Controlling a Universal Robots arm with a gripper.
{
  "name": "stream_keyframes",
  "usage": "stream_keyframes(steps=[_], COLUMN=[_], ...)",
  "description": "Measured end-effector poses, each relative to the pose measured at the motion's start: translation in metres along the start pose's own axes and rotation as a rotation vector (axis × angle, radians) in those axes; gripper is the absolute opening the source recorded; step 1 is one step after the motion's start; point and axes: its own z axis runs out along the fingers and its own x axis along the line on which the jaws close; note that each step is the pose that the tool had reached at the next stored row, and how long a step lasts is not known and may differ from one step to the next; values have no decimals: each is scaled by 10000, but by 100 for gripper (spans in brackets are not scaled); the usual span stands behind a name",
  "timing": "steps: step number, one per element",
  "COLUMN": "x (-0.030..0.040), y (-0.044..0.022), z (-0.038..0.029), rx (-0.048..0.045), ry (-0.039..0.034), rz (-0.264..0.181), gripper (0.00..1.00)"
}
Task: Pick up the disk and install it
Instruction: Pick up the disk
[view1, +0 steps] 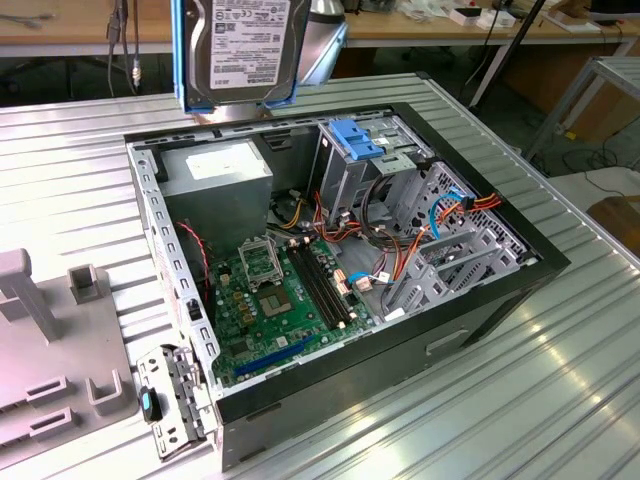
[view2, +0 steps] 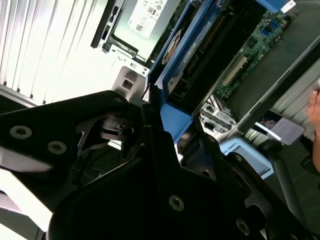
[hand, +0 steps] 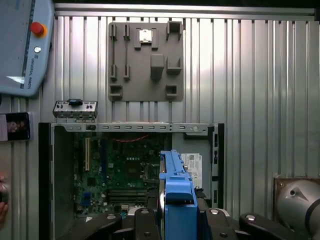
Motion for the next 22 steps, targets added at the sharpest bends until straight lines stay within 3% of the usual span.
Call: stream_keyframes(steps=[2, 6, 7, 9, 13, 15, 18, 22], x=[42, 231, 273, 280, 281, 328, 451, 459], y=[-51, -63, -91, -181, -347, -482, -554, -559], z=[23, 71, 92, 103, 114, 139, 189, 203], rx=[0, 3, 4, 9, 131, 155, 160, 190], ry=[1, -1, -3, 1, -1, 0, -3, 0], rz=[1, 1, 0, -9, -27, -28, -29, -30], gripper=[37, 37, 37, 37, 37, 37, 37, 37])
